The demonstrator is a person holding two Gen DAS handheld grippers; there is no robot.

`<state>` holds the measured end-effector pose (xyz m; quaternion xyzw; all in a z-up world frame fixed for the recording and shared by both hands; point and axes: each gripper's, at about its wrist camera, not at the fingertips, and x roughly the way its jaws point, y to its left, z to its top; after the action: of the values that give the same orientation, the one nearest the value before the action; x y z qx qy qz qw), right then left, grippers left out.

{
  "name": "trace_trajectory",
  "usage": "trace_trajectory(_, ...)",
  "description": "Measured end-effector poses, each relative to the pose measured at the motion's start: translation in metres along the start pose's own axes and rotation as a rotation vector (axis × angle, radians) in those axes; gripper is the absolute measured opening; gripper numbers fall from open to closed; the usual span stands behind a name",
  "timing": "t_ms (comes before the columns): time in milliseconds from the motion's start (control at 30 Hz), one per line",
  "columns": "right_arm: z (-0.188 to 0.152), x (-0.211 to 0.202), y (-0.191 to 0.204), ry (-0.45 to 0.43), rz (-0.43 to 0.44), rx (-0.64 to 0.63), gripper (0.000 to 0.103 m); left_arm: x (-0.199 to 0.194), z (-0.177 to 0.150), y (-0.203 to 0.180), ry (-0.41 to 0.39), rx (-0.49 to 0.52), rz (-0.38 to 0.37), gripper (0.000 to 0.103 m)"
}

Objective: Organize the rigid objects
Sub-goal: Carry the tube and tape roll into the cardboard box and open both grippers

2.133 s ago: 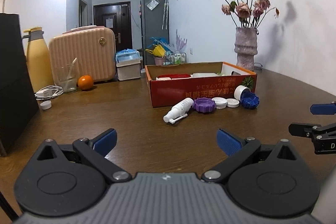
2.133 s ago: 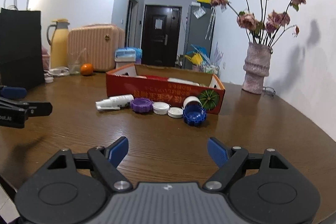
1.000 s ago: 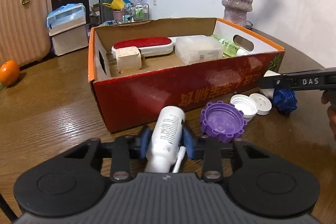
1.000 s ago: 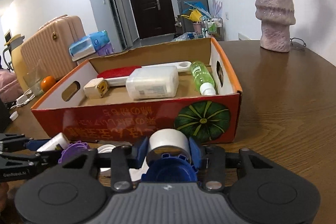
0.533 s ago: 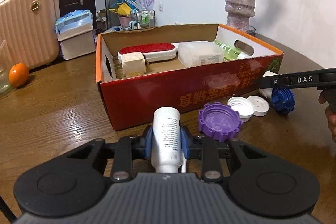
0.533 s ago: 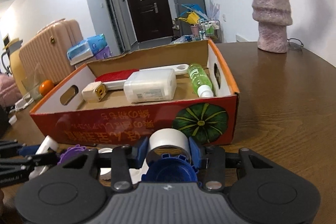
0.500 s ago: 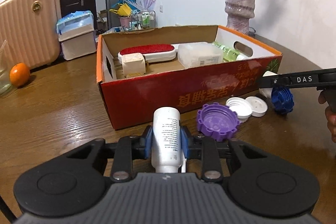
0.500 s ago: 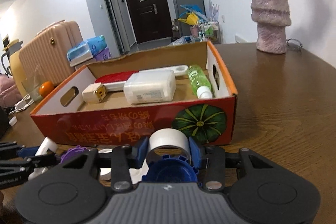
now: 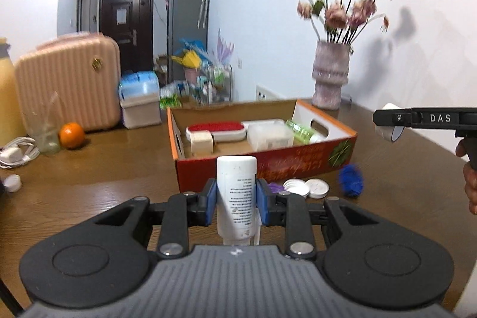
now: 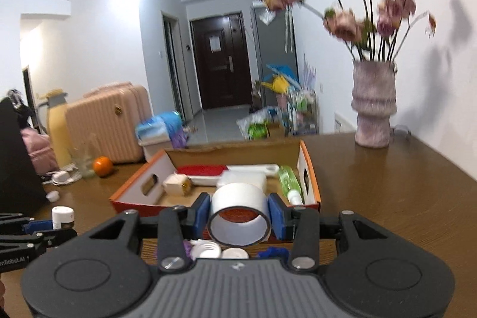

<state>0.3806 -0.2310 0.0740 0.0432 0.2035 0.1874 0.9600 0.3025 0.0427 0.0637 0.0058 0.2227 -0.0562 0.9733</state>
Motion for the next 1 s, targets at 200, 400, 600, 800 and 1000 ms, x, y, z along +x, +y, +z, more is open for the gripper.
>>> trace_trajectory(200, -0.009, -0.061, 0.024, -0.065, 0.028, -0.034, 0.042, -0.063, -0.004, -0.010, -0.087, -0.025, 0.022, 0.028)
trace_trajectory(400, -0.029, -0.115, 0.048, -0.118, 0.036, -0.076, 0.042, -0.129, -0.008, -0.025, -0.212, -0.031, 0.075, 0.028)
trace_trajectory(600, -0.042, -0.166, 0.066, -0.198, 0.066, -0.044, 0.042, -0.177, -0.020, -0.039, -0.300, -0.056, 0.082, 0.028)
trace_trajectory(800, -0.057, -0.209, 0.083, -0.267, 0.096, -0.031, 0.042, -0.210, -0.033, -0.047, -0.346, -0.054, 0.084, 0.028)
trace_trajectory(1000, -0.060, -0.212, 0.082, -0.270, 0.087, -0.027, 0.042, -0.213, -0.032, -0.048, -0.364, -0.050, 0.085, 0.028)
